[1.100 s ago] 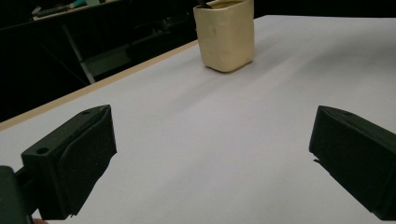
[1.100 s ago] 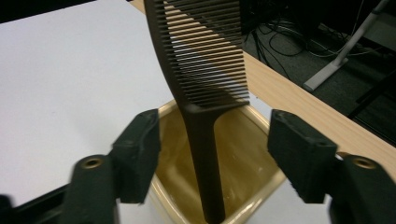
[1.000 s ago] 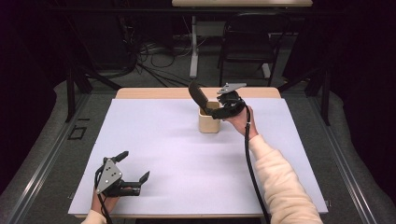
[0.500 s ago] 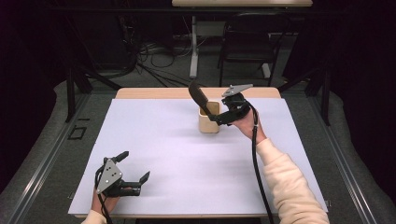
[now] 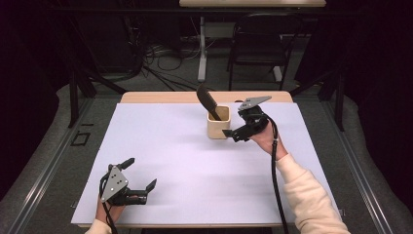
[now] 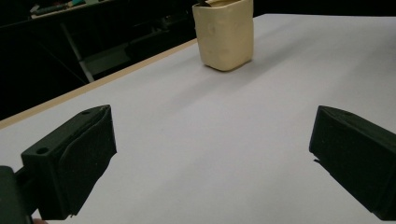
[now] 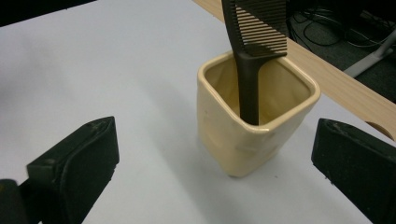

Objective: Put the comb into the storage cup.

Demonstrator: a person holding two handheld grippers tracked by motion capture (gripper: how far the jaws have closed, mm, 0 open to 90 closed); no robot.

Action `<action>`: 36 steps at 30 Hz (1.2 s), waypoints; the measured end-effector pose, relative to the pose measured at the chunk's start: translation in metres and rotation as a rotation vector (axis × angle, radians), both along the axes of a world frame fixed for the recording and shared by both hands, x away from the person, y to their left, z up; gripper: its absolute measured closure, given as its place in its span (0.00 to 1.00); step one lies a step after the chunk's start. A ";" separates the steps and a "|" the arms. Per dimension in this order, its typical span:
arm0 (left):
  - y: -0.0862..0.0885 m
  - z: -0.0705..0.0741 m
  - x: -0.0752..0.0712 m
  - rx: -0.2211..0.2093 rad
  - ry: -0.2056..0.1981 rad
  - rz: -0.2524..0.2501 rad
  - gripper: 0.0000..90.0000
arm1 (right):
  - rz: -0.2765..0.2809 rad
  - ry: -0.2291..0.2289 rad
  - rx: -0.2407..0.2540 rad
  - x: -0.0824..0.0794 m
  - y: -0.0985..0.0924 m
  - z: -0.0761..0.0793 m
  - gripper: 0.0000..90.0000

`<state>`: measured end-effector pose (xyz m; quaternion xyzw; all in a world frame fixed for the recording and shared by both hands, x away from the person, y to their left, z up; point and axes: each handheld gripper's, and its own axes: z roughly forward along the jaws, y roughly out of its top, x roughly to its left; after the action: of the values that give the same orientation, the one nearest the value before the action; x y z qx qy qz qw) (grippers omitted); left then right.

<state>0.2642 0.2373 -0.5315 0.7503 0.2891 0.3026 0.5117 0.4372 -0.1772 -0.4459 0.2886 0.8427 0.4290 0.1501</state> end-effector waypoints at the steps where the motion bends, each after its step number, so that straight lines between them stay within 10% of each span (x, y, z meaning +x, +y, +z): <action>1: 0.000 0.000 0.000 0.002 0.000 -0.002 0.01 | 0.000 0.001 -0.001 -0.003 -0.002 0.000 0.00; 36: 0.000 0.001 -0.001 0.007 -0.003 -0.004 0.01 | -0.054 -0.015 -0.042 -0.065 -0.050 -0.021 0.00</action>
<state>0.2630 0.2371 -0.5306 0.7522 0.2859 0.3037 0.5100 0.3721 -0.2269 -0.4667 0.3049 0.8421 0.4092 0.1742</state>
